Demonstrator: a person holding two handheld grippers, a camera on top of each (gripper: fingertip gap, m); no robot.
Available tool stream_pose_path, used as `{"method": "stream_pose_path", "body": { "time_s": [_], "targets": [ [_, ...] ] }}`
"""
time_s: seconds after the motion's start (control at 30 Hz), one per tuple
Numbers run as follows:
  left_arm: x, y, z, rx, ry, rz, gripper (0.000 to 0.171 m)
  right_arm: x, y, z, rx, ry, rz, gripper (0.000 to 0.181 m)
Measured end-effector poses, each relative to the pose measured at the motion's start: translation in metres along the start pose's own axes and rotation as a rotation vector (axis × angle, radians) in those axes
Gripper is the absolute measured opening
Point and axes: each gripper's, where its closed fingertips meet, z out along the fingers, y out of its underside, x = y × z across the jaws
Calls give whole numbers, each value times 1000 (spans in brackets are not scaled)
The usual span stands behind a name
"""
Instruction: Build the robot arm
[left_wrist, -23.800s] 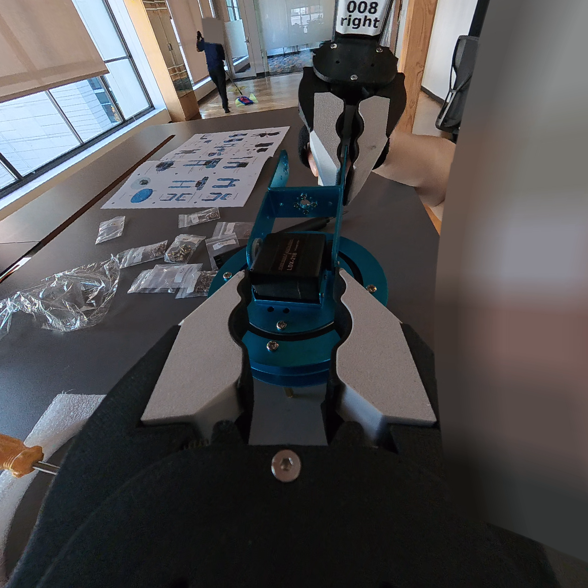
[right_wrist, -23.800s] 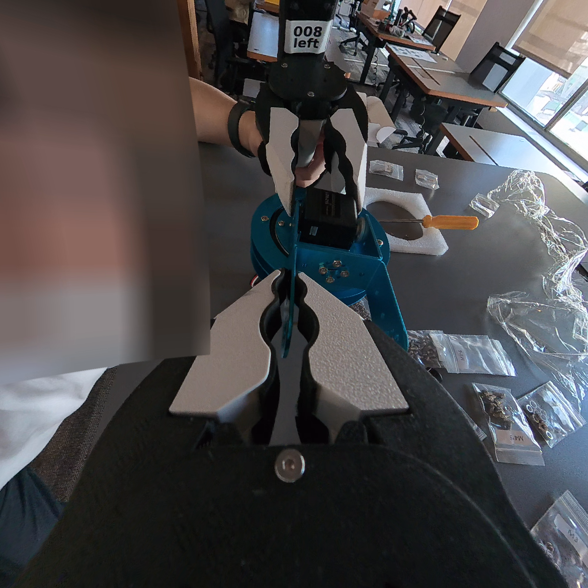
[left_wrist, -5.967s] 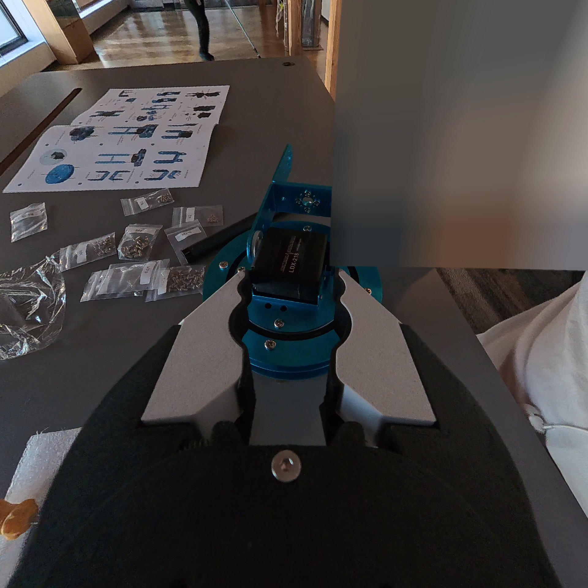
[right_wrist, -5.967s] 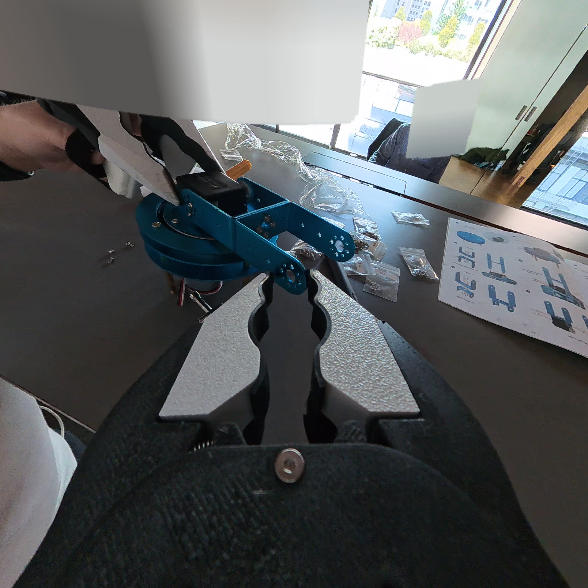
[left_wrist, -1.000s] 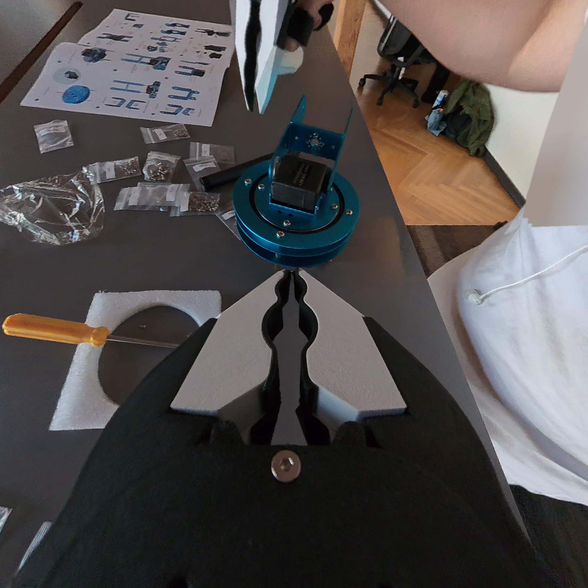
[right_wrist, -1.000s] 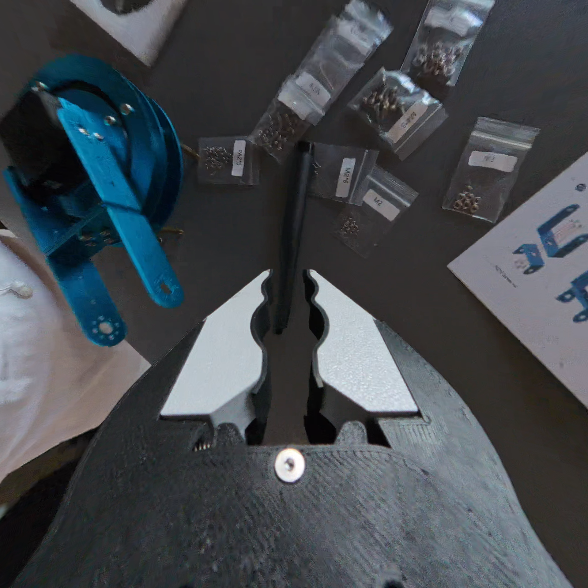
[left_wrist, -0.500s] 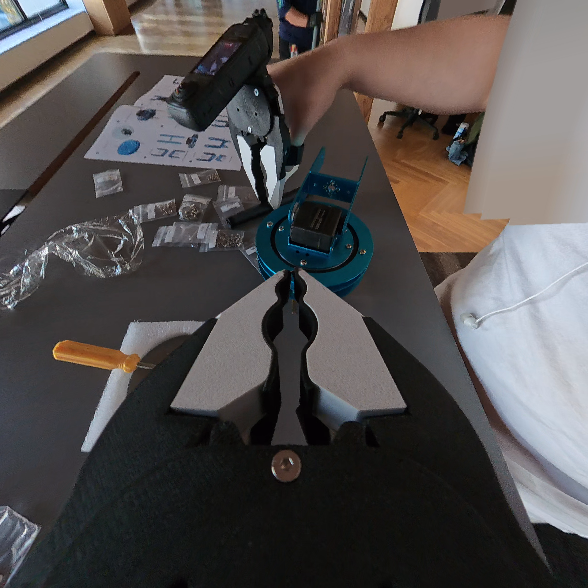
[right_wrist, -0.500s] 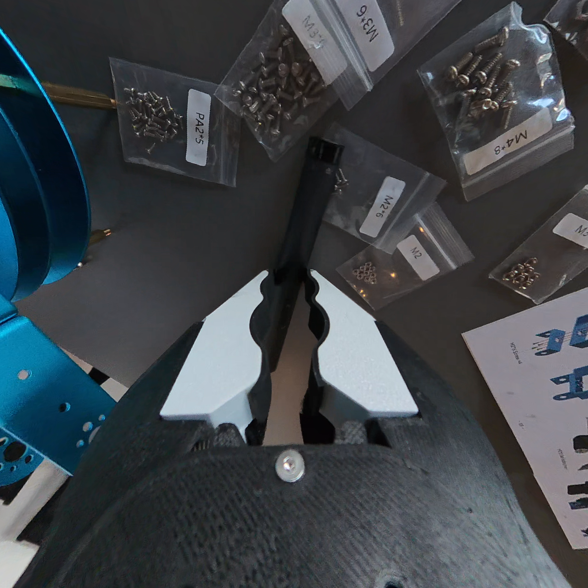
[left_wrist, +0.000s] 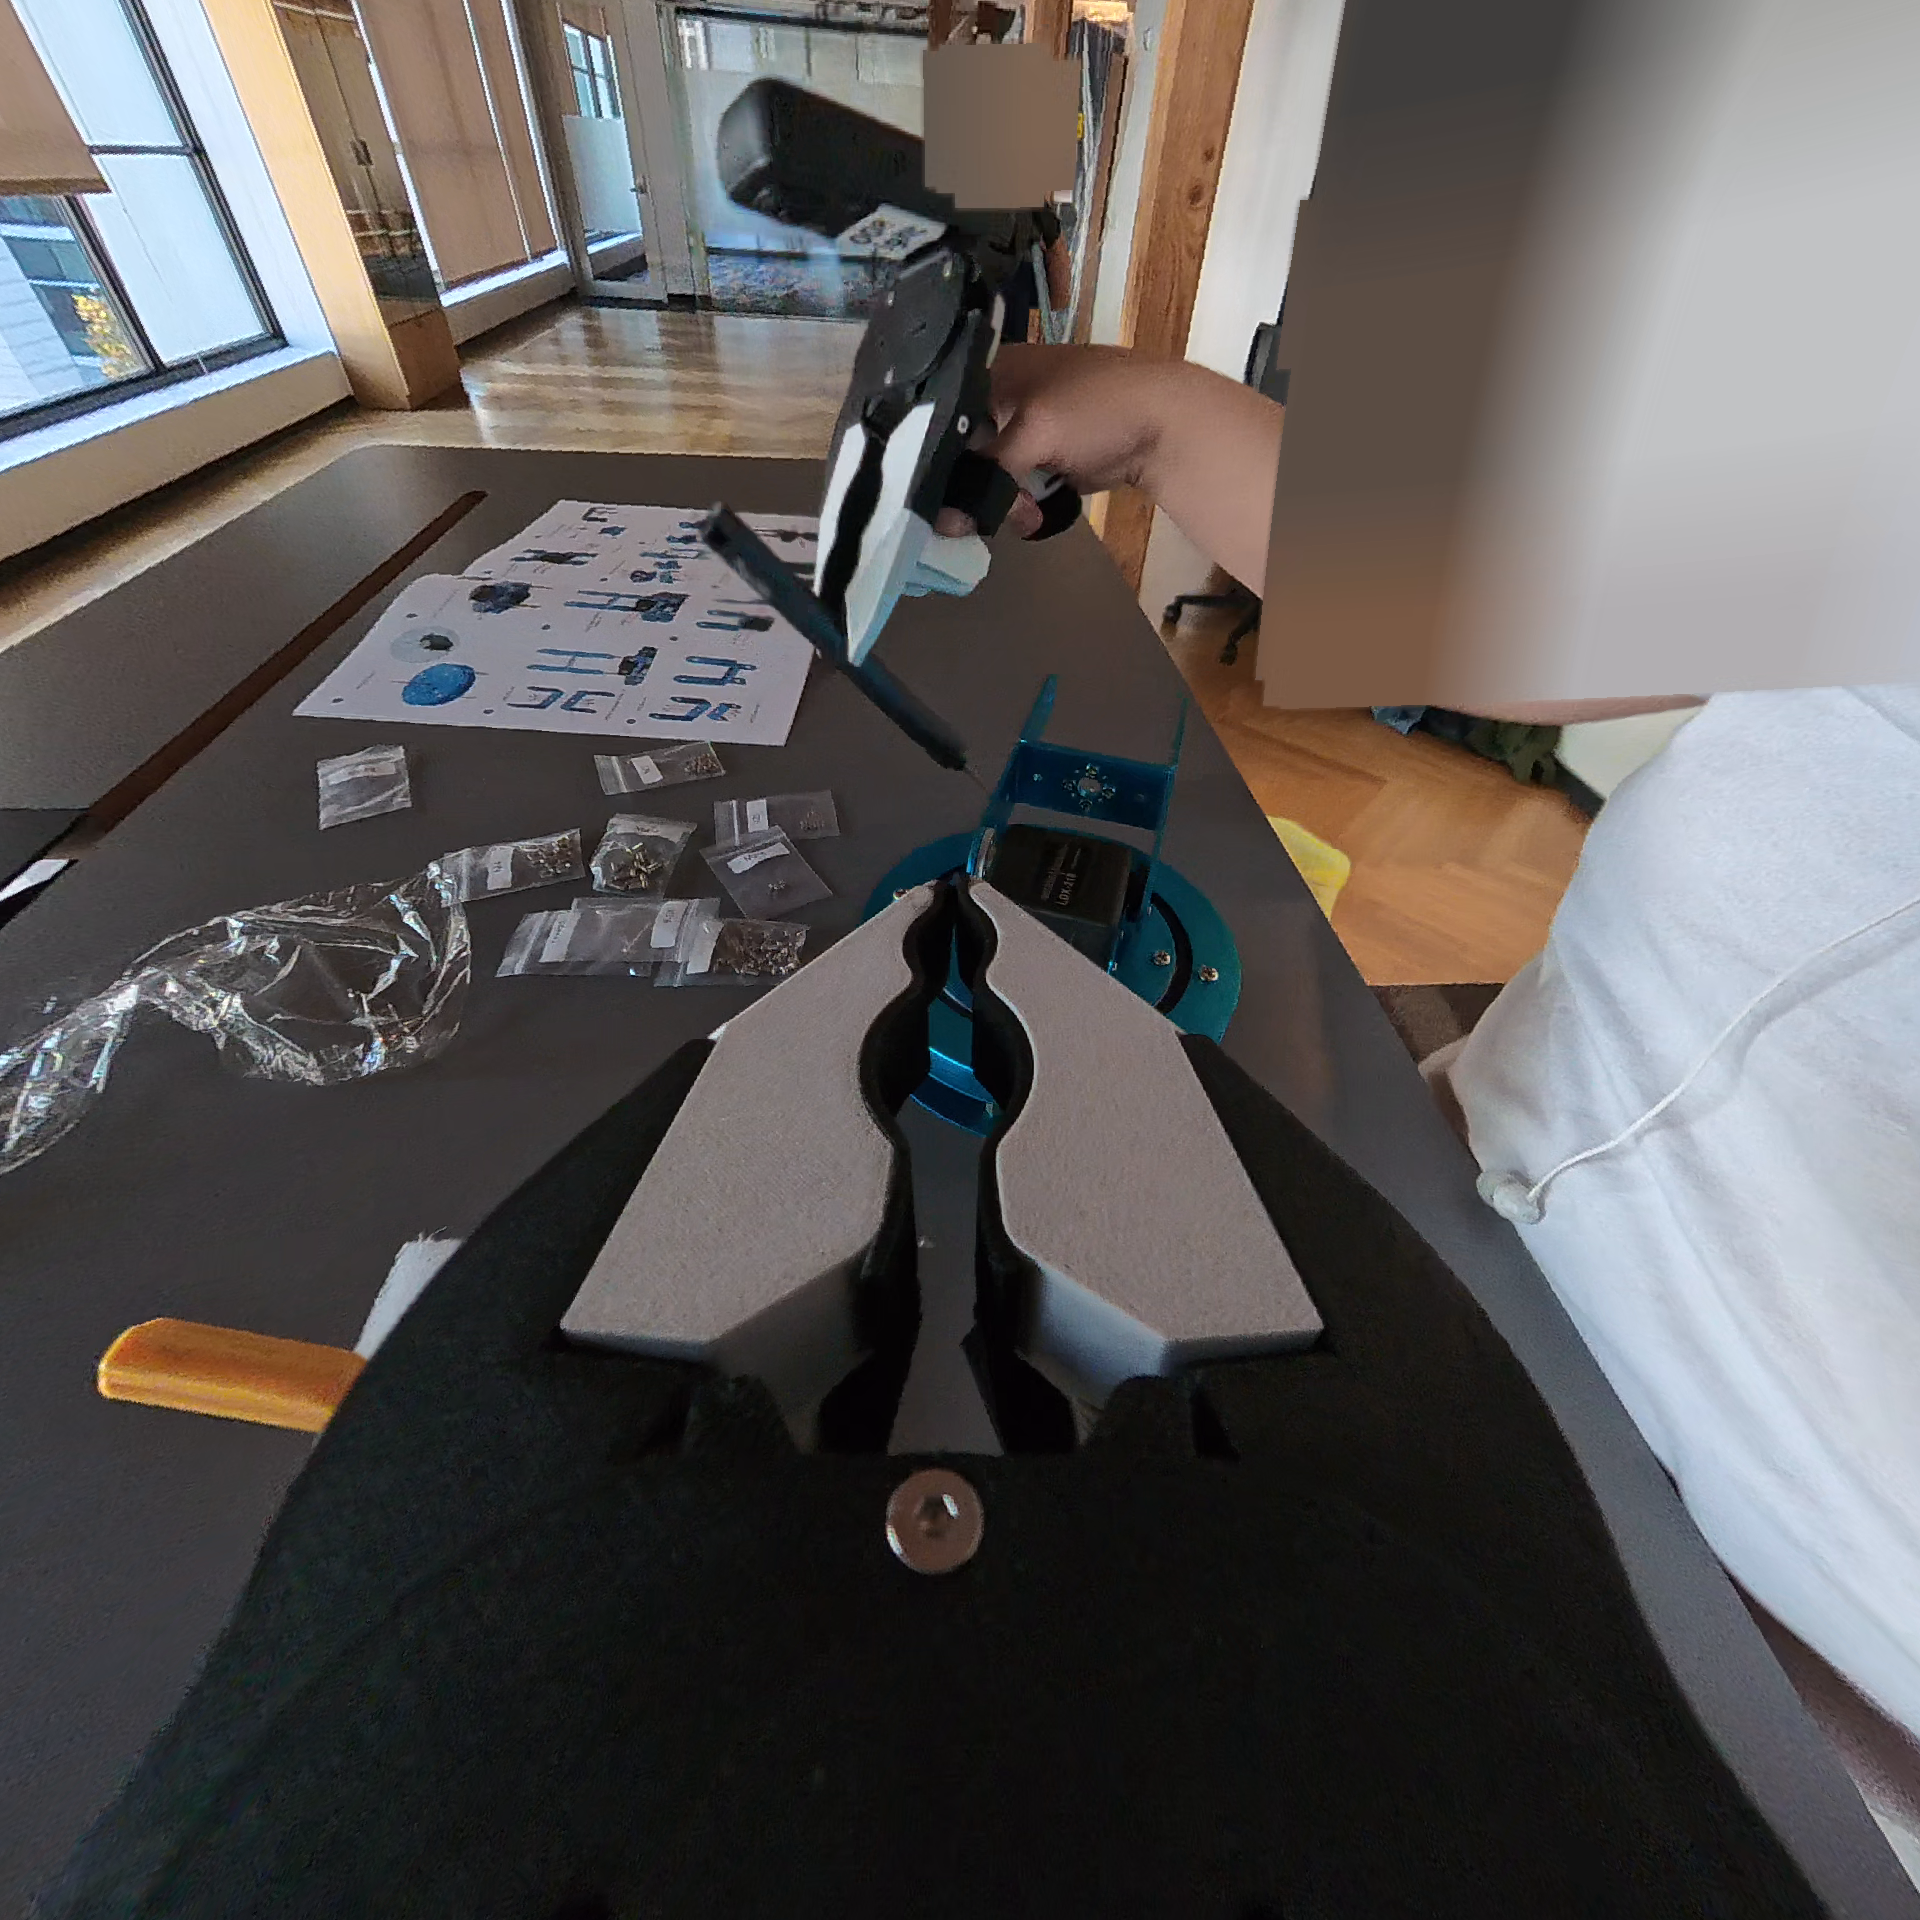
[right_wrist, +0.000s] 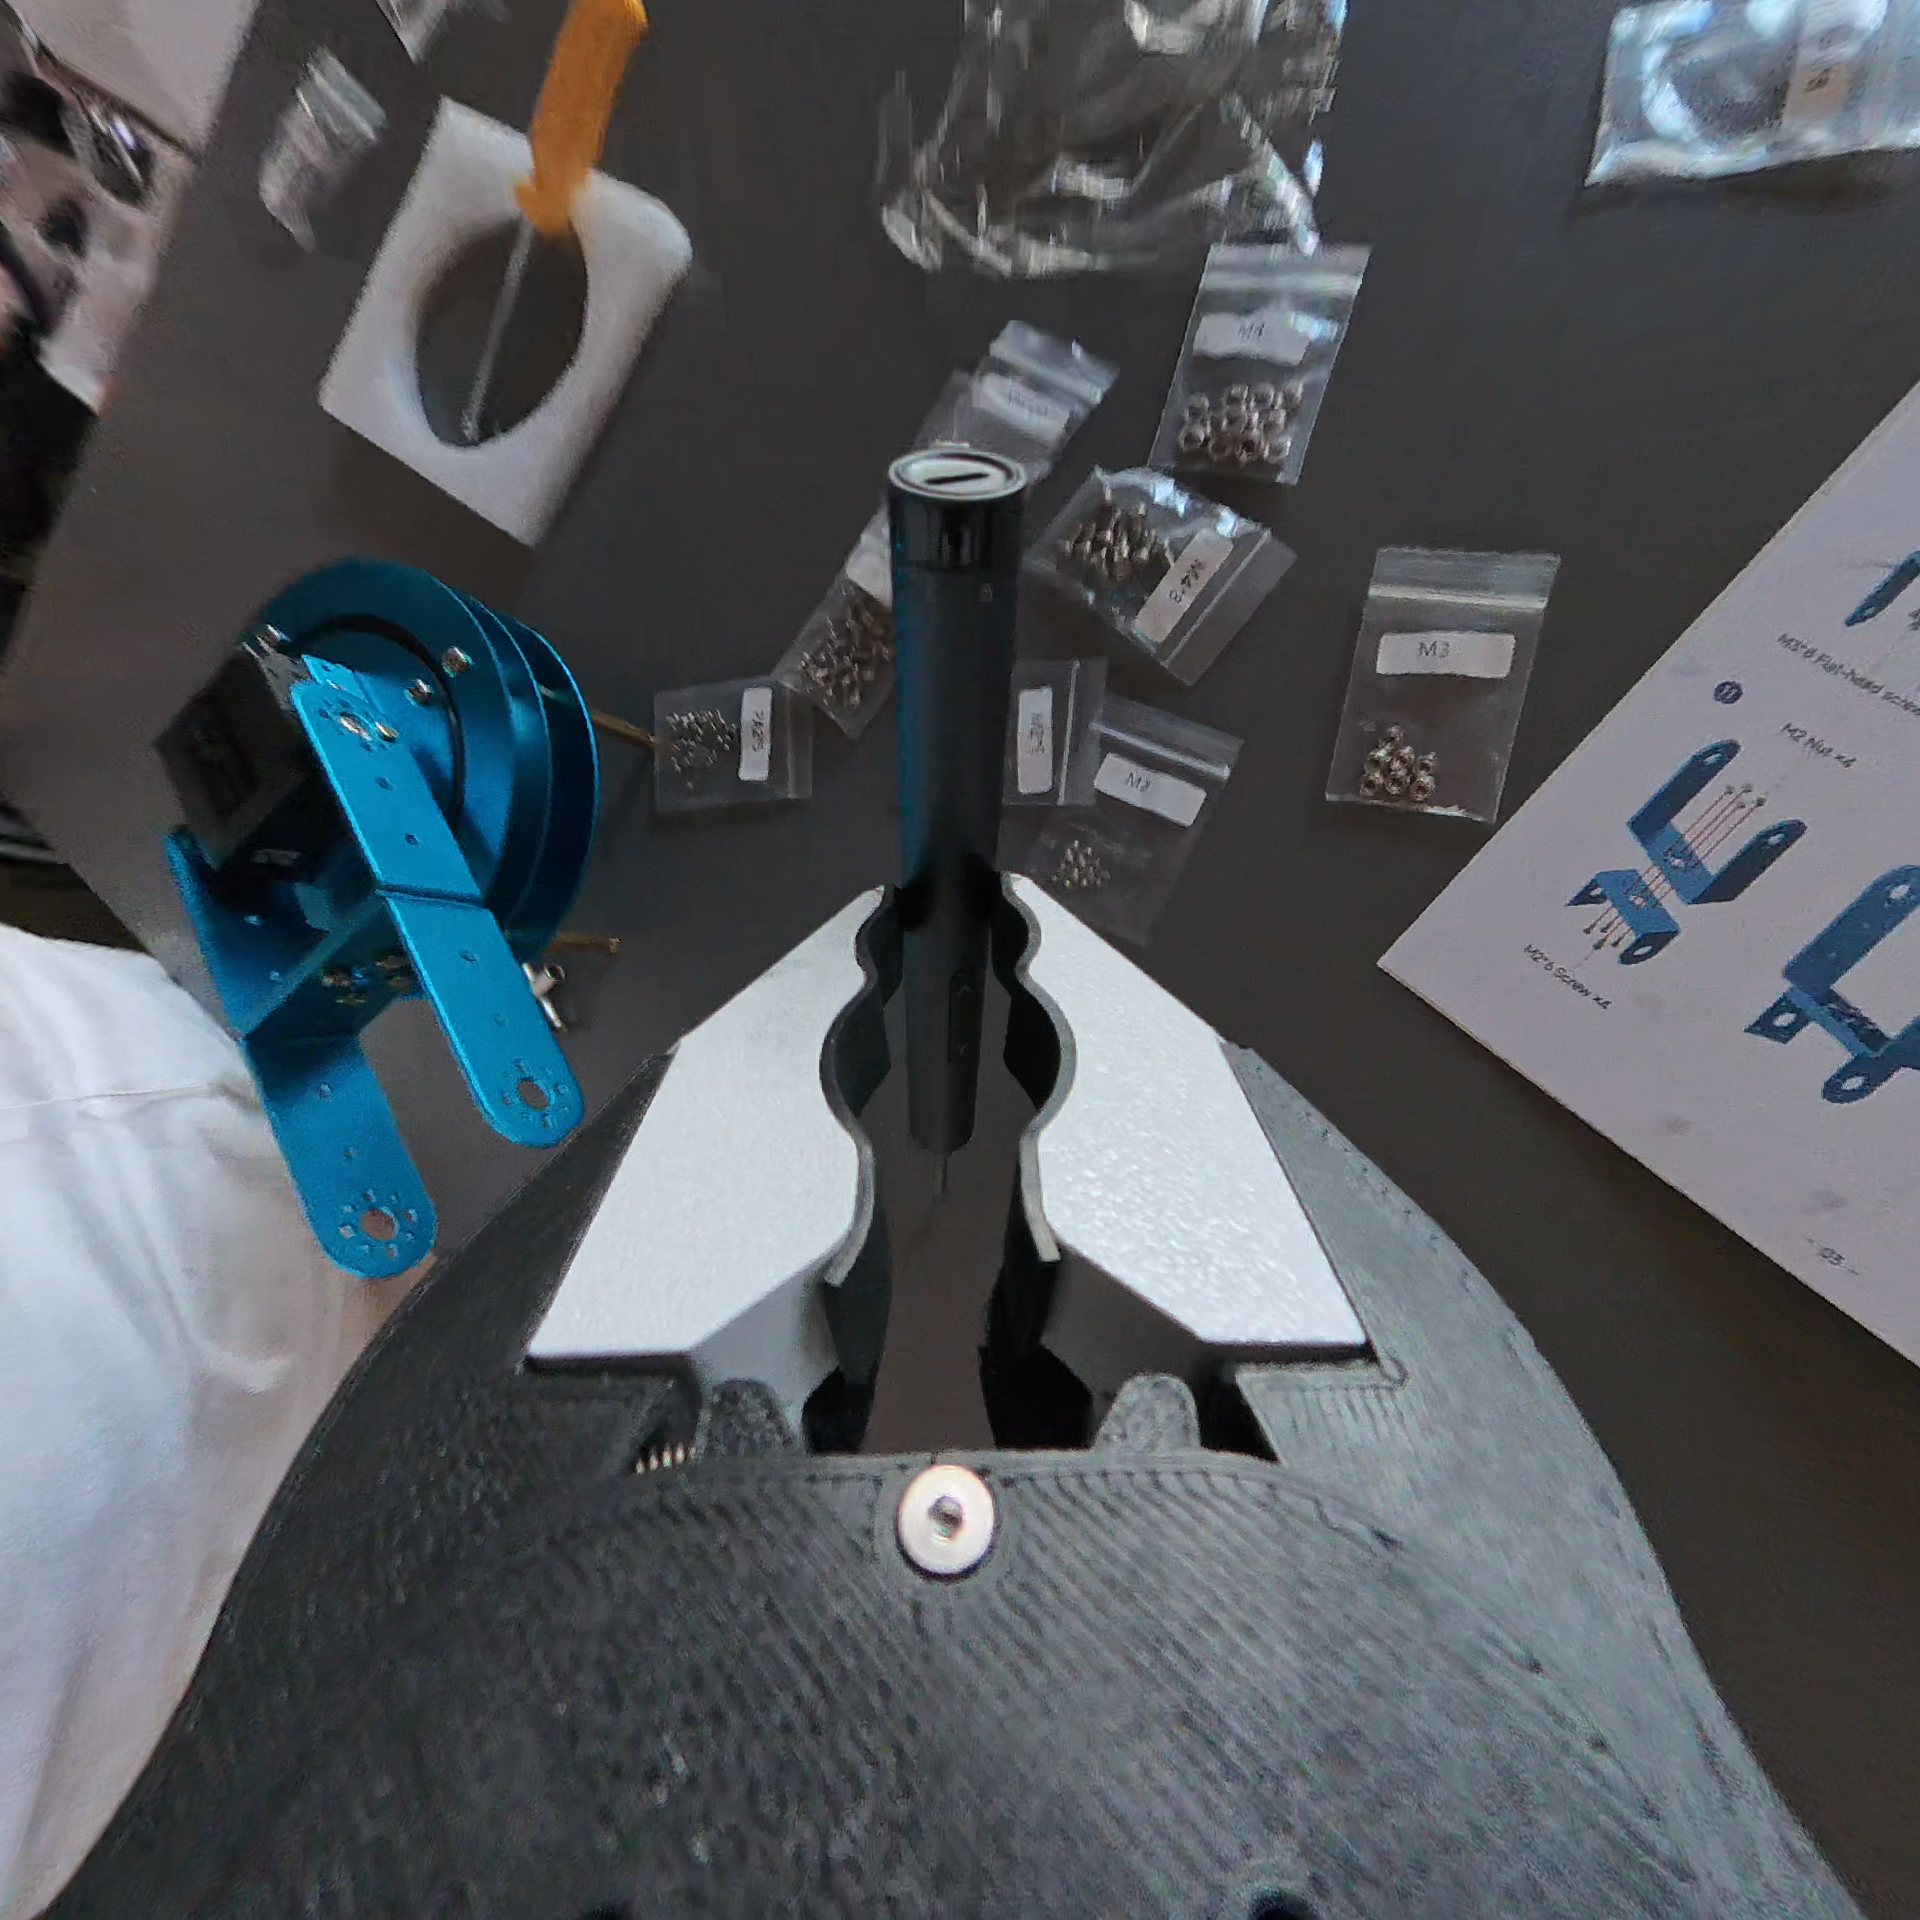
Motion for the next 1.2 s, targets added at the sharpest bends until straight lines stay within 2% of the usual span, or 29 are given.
{"method": "stream_pose_path", "body": {
  "time_s": [0.07,0.17,0.23,0.33,0.43,0.63,0.8,0.9,1.2],
  "targets": [
    [-8,8,2,-24,-12,-29,0,0,-15,-13,116,8,-1,16],
    [-34,39,-5,-140,-163,-59,0,9,-25,-25,218,64,5,16],
    [-41,57,-17,-161,-241,-132,0,10,-28,-30,275,80,-8,16],
    [-40,91,-42,-223,-365,-230,9,6,-30,-37,360,95,-15,16],
    [-32,107,-58,-216,-438,-238,11,3,-36,-49,458,128,-30,16],
    [-28,103,-57,-144,-429,-246,7,23,-52,-76,585,212,-46,16],
    [-36,98,-59,-129,-435,-223,8,32,-75,-105,605,285,-116,16],
    [-41,101,-63,-138,-447,-231,9,26,-85,-121,627,315,-164,16],
    [-48,86,-75,-94,-480,-207,12,-19,-91,-138,715,217,-231,16]
  ]
}}
